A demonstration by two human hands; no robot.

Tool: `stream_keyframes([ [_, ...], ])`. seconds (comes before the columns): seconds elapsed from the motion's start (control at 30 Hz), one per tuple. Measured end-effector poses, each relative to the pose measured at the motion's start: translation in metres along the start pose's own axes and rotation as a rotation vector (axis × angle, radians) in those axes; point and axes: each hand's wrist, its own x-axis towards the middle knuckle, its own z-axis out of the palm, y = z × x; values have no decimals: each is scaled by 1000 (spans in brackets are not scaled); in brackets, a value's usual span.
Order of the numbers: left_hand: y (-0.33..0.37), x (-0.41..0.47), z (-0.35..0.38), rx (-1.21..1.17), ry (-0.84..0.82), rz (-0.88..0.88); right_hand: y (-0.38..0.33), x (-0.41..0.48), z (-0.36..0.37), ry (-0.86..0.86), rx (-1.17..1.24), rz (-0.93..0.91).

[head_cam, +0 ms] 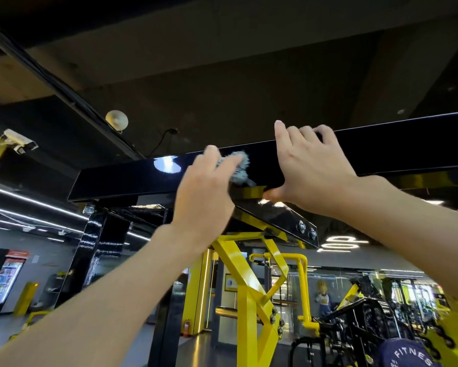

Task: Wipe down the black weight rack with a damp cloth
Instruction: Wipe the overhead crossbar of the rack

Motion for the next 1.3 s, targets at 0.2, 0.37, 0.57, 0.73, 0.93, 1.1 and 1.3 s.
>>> stream_keyframes([
  [0.2, -1, 15, 1, 51, 40, -210, -4, 0, -1, -13, -12, 16],
  [0.37, 13, 24, 3, 40, -10, 2, -6, -2, 0, 18, -6, 20],
  [0.57, 19, 25, 7, 76, 54, -245, -2, -4, 3, 38, 1, -6],
  [0.73, -2, 6, -1, 72, -6, -54, -1, -3, 3, 39, 7, -15],
  [0.93, -24, -1, -6, 74, 19, -230, -15, 0, -5, -26, -18, 26],
  [1.1, -53, -4, -8, 77, 2, -49, -57, 22, -2, -58, 31, -30],
  [1.3, -43, 13, -4, 24, 4, -147, -64, 26, 5, 21, 65, 26],
])
